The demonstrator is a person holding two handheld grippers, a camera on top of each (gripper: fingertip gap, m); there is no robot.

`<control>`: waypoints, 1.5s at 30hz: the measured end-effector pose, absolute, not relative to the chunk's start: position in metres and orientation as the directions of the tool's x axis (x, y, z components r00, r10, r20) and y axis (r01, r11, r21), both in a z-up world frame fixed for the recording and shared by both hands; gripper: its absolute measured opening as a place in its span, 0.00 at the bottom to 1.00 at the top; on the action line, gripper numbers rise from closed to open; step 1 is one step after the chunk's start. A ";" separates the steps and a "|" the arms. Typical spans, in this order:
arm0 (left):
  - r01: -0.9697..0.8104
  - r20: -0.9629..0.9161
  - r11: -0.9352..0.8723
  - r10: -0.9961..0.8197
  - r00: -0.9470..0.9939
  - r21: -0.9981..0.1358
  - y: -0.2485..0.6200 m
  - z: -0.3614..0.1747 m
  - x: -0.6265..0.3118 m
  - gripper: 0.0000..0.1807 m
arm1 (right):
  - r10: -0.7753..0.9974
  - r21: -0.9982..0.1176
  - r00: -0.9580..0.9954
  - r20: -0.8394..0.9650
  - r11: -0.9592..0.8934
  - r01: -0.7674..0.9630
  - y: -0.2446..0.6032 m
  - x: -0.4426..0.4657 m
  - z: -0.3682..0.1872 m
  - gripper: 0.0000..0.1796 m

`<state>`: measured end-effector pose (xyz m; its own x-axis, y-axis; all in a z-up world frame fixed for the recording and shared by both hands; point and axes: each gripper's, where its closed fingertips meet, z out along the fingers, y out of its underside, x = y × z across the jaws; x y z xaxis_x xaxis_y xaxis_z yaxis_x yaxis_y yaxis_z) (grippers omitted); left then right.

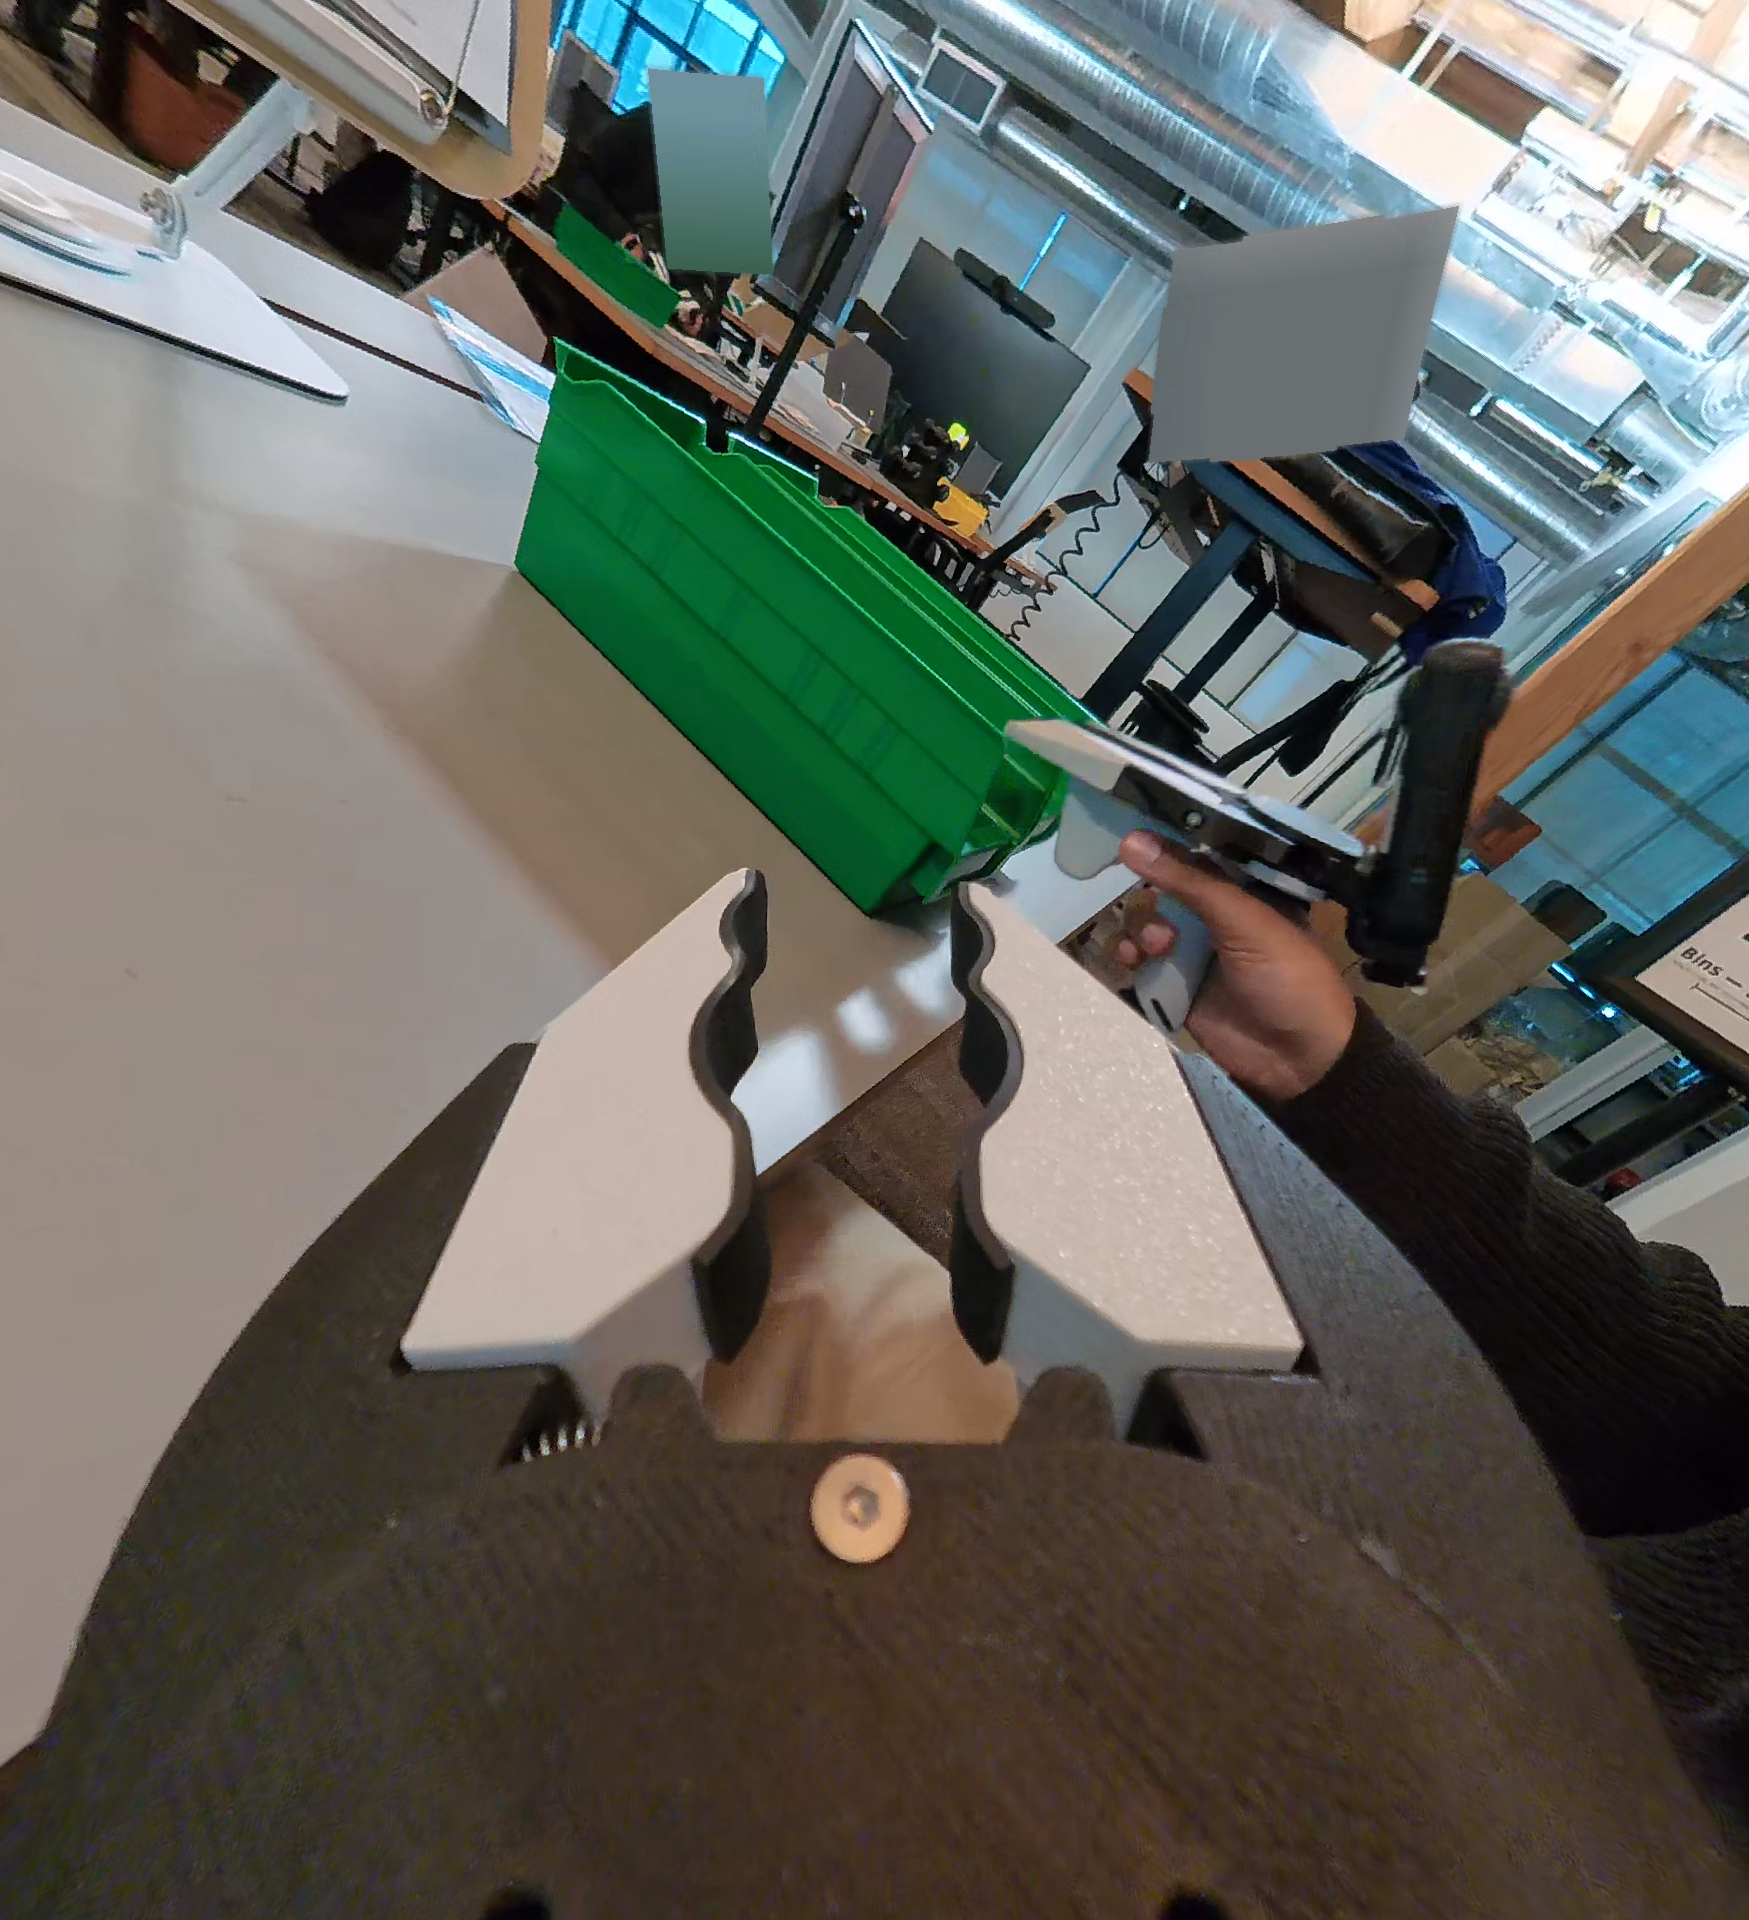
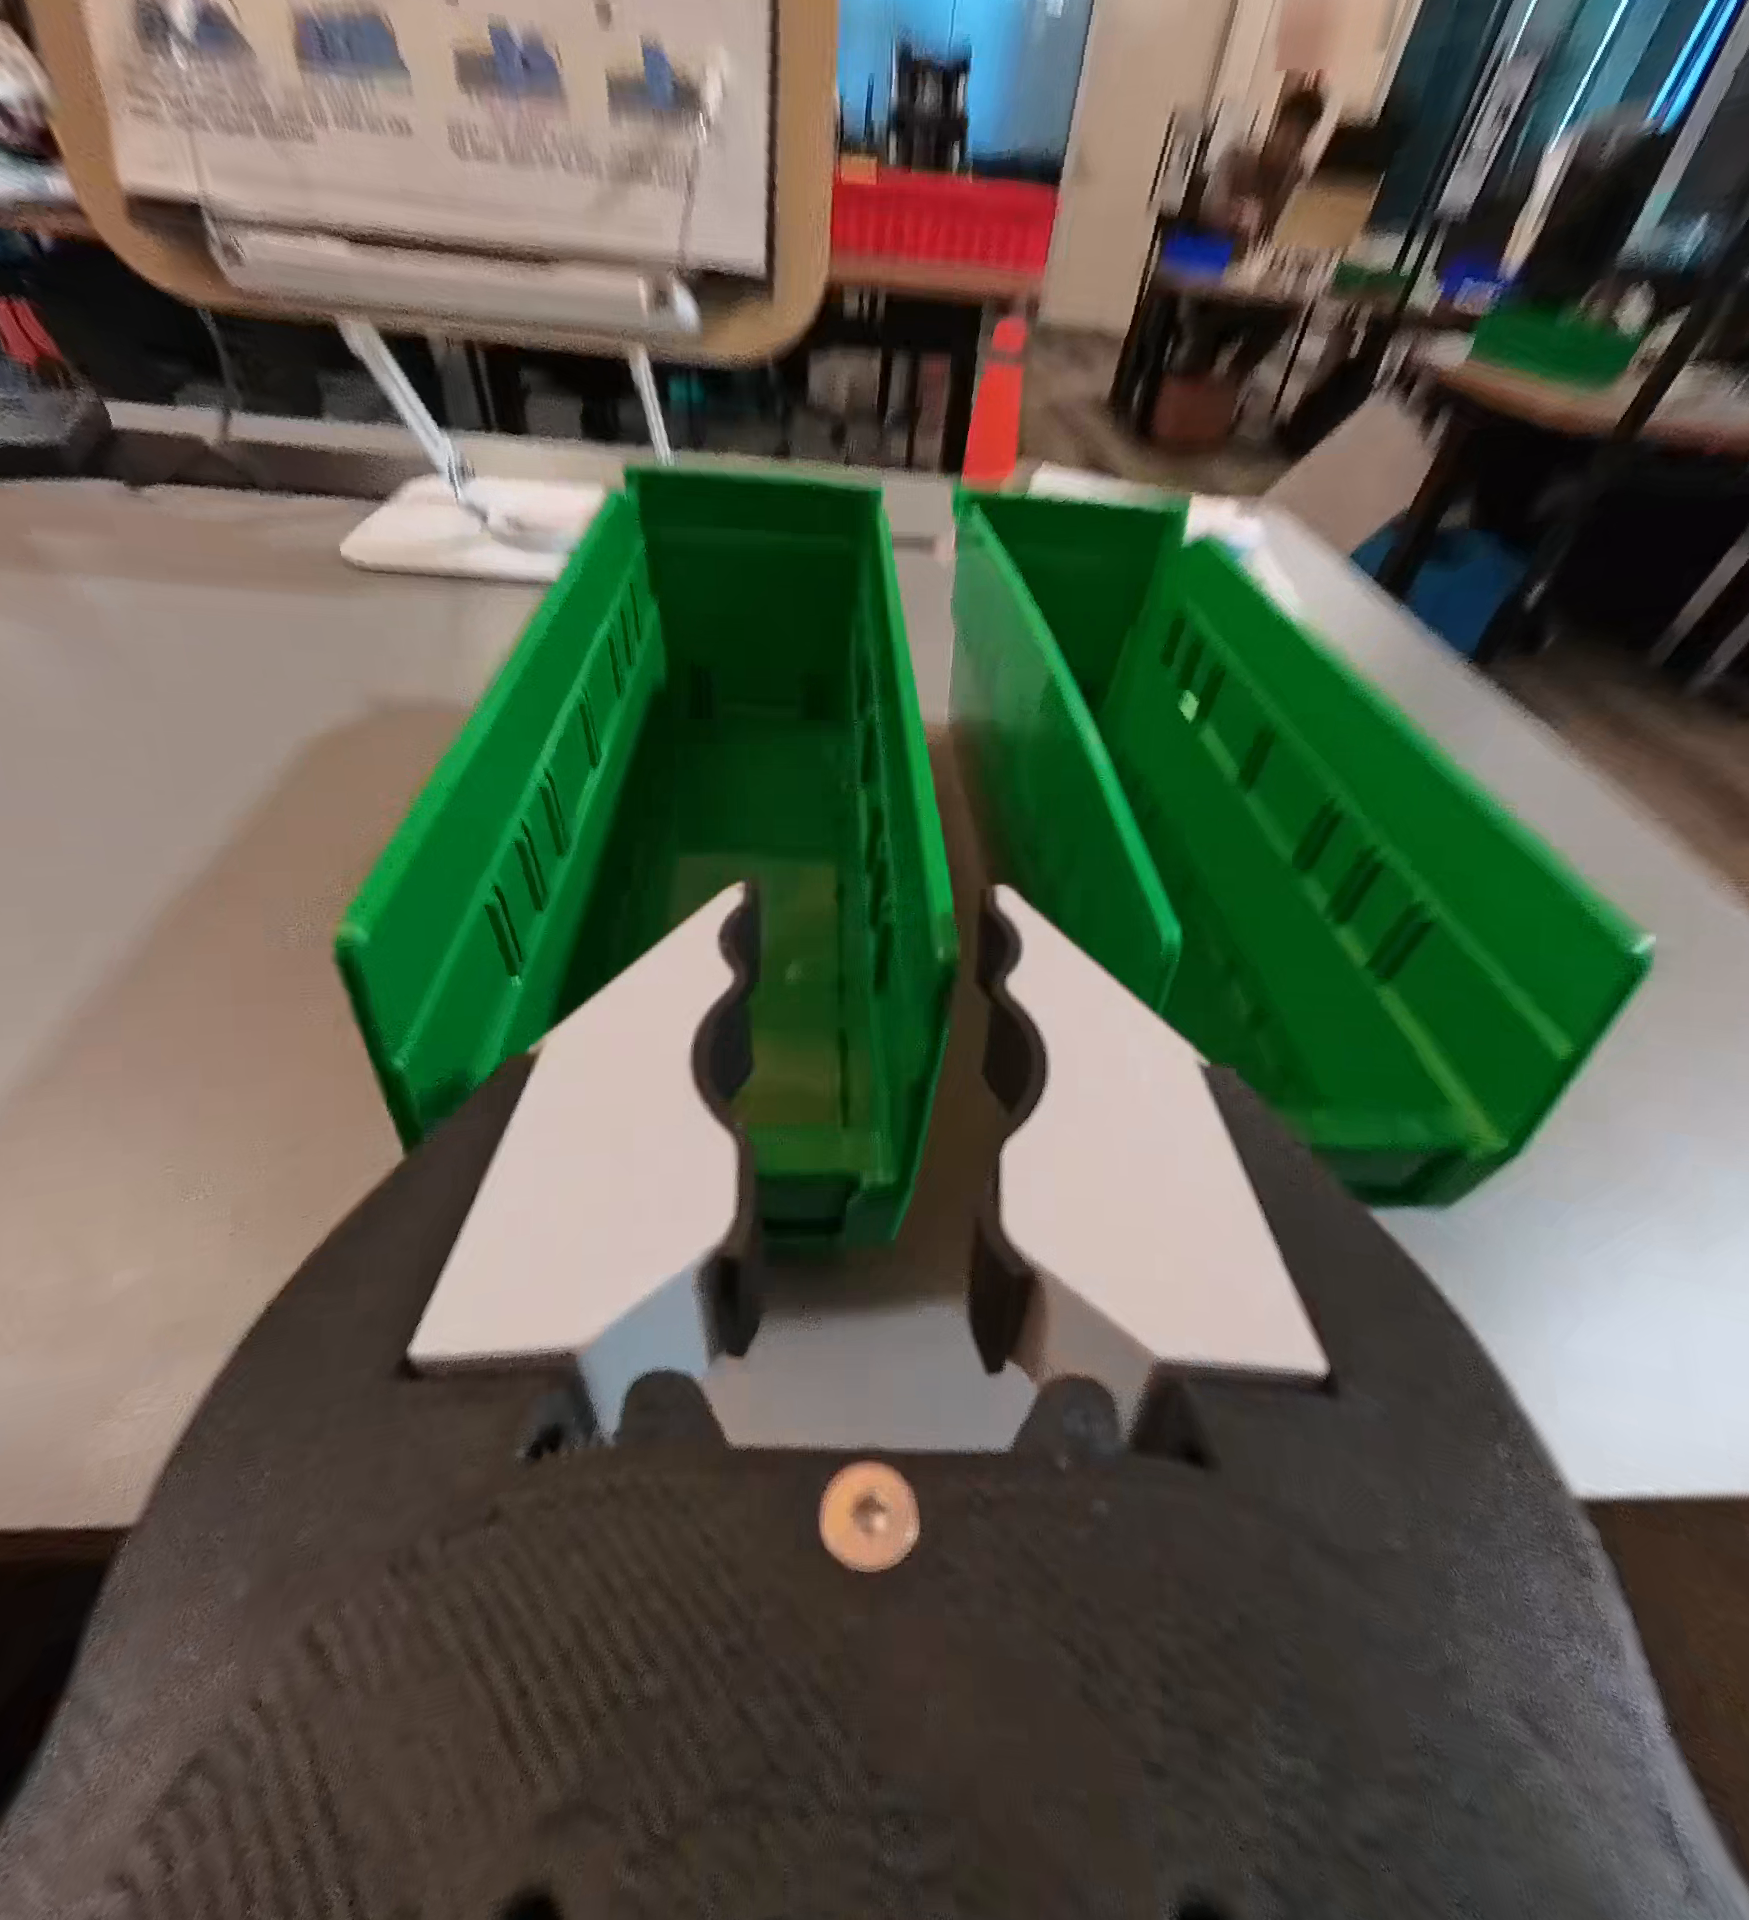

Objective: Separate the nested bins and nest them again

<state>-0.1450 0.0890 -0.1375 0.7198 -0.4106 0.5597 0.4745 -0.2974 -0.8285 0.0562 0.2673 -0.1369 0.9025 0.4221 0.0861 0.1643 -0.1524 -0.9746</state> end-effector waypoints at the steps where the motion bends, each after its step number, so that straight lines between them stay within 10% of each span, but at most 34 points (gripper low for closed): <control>1: 0.472 0.557 -0.297 -0.410 0.722 -0.830 0.089 -0.138 -0.145 0.17 | 0.419 -0.982 0.900 0.118 -0.085 0.168 0.264 0.054 -0.125 0.23; 11: 0.456 0.545 -0.300 -0.405 0.734 -0.838 0.091 -0.141 -0.145 0.19 | 0.707 -0.980 0.692 0.146 0.199 0.003 0.181 -0.027 -0.076 0.18; 29: 0.429 0.477 -0.212 -0.305 0.824 -0.878 0.087 -0.137 -0.182 0.20 | 0.939 -0.998 0.344 0.023 0.000 0.067 0.145 -0.084 -0.115 0.00; 38: 0.146 0.218 0.220 0.357 0.908 -0.965 0.014 -0.082 -0.376 0.25 | 0.961 -0.987 0.259 0.097 0.060 0.148 0.138 -0.123 -0.126 0.00; 45: 0.050 0.102 0.098 0.651 0.752 -0.994 -0.059 -0.101 -0.475 0.26 | 0.979 -0.989 0.204 0.018 -0.012 0.145 0.136 -0.147 -0.130 0.00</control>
